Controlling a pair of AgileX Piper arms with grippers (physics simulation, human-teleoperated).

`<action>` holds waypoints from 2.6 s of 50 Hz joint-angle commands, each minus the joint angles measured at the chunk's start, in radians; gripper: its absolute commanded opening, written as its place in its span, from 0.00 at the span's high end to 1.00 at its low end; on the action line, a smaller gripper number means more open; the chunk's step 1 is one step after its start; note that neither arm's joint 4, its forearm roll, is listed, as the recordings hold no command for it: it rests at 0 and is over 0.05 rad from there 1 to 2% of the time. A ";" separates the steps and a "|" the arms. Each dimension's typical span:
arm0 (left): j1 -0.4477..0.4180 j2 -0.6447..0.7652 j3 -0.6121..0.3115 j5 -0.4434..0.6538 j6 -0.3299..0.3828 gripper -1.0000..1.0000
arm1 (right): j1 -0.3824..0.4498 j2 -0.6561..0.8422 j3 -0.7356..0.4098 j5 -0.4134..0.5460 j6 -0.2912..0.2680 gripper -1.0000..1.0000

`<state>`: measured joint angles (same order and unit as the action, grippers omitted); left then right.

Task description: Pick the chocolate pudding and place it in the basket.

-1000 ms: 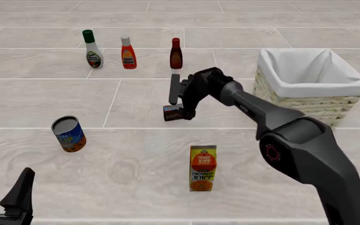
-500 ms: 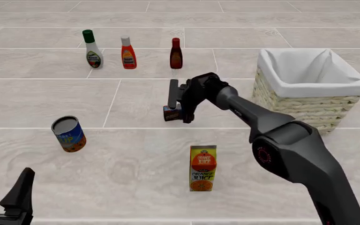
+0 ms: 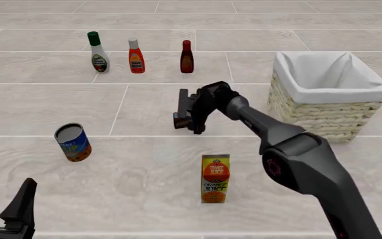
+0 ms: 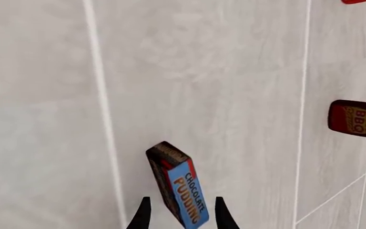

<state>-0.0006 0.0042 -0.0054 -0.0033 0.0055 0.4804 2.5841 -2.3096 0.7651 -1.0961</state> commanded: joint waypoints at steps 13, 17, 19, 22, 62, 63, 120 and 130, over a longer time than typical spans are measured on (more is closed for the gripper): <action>0.000 0.000 0.001 0.000 -0.001 0.00 | -0.008 0.038 -0.036 0.012 -0.004 0.00; 0.000 0.001 0.001 0.000 -0.001 0.00 | -0.002 0.025 -0.017 0.018 0.007 1.00; 0.000 0.000 0.001 0.000 -0.001 0.00 | 0.001 0.009 0.014 0.009 0.005 1.00; 0.000 0.000 0.001 0.000 -0.001 0.00 | 0.000 0.001 0.022 0.006 0.005 1.00; 0.000 0.000 0.001 0.000 -0.001 0.00 | -0.018 -0.366 0.465 -0.158 -0.010 1.00; 0.000 0.000 0.001 0.000 -0.001 0.00 | -0.018 -0.378 0.480 -0.163 -0.011 1.00; 0.000 0.000 0.001 0.000 -0.001 0.00 | -0.048 -0.858 0.699 -0.145 0.312 1.00; 0.000 0.000 0.001 0.000 -0.001 0.00 | -0.051 -0.904 0.664 -0.089 0.404 1.00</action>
<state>-0.0006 0.0042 -0.0054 -0.0033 0.0055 0.4359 1.7306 -1.6332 0.6428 -0.7758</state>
